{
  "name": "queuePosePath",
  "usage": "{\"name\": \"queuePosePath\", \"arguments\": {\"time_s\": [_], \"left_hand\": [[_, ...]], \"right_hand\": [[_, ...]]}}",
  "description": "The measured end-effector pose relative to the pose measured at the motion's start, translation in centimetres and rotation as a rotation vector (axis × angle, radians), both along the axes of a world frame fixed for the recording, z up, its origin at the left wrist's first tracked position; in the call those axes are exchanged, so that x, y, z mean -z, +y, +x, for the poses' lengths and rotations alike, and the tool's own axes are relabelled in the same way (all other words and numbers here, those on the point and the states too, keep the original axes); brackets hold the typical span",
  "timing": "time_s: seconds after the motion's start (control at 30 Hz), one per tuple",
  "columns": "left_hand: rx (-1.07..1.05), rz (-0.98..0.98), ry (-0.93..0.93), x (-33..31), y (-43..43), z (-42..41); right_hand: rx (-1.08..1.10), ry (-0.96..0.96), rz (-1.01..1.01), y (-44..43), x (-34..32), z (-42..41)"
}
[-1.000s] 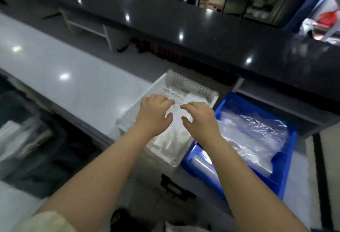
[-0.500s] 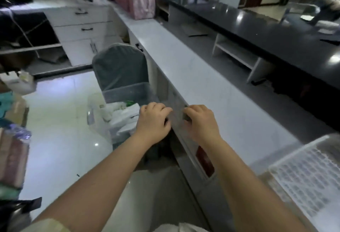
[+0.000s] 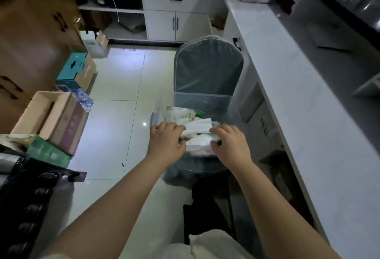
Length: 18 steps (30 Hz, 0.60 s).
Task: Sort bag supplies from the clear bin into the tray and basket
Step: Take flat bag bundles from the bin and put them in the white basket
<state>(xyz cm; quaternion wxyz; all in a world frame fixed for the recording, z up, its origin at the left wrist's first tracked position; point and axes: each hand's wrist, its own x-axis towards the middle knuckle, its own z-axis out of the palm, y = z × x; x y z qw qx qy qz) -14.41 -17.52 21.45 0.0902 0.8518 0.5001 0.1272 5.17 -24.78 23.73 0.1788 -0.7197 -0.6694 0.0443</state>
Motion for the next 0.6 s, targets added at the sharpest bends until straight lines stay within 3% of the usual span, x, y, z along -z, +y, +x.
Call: {"name": "queuePosePath", "arguments": {"time_s": [0.23,0.4,0.6], "left_hand": [[-0.142,-0.176,0.103,6.4,8.9,4.4],[-0.16,-0.398,0.154,12.7,12.0,7.9],[-0.142,-0.557,0.212,18.4,16.1,10.2]], "right_hand": [[-0.068,0.074,-0.217,11.4,8.2,6.1],[-0.211,0.093,-0.397,16.8,14.5,8.3],[-0.202,0.167,-0.622,20.7,21.2,9.6]]}}
